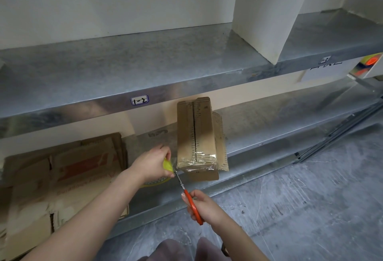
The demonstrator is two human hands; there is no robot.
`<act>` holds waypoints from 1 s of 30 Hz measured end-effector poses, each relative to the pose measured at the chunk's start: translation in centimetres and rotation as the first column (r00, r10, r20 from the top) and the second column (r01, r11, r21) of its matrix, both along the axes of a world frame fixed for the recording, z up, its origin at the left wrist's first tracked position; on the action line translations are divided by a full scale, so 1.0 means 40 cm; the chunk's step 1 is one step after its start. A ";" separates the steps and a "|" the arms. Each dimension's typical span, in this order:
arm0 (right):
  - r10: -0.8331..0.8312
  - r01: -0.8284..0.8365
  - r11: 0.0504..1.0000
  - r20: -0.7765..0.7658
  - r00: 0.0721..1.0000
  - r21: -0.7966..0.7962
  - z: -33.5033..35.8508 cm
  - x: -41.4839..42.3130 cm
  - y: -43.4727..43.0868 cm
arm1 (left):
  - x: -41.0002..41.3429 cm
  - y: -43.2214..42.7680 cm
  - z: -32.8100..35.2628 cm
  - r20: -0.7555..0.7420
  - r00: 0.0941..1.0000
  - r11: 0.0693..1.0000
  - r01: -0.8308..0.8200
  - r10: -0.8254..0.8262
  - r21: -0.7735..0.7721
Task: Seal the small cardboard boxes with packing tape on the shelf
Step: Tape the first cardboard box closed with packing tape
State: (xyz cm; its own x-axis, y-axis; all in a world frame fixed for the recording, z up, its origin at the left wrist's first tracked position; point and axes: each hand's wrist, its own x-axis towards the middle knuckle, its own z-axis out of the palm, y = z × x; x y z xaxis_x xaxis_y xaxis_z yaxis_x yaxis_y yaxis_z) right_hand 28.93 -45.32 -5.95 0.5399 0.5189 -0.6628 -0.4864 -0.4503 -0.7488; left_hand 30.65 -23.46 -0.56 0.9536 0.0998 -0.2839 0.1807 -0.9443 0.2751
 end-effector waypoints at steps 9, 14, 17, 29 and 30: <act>0.046 -0.033 0.995 0.130 0.990 -0.096 -0.014 0.006 -0.001 | 0.003 0.007 -0.001 -0.005 1.000 1.000 0.018 -0.018 0.010; 0.248 -0.122 0.927 0.333 0.910 -0.356 -0.014 0.034 -0.022 | -0.003 0.011 -0.004 -0.003 1.000 0.999 0.028 -0.028 0.035; 0.333 -0.118 0.891 0.454 0.826 -0.438 -0.026 0.048 -0.052 | -0.001 0.013 -0.004 0.005 1.000 0.999 0.027 -0.027 0.036; 0.522 0.307 0.726 0.784 0.337 -0.616 -0.010 0.217 -0.374 | -0.006 -0.014 -0.038 0.025 0.996 0.996 -0.087 0.087 -0.004; 0.499 0.336 0.732 0.802 0.327 -0.593 -0.011 0.246 -0.399 | -0.004 -0.019 -0.040 0.027 0.994 0.995 -0.102 0.102 -0.008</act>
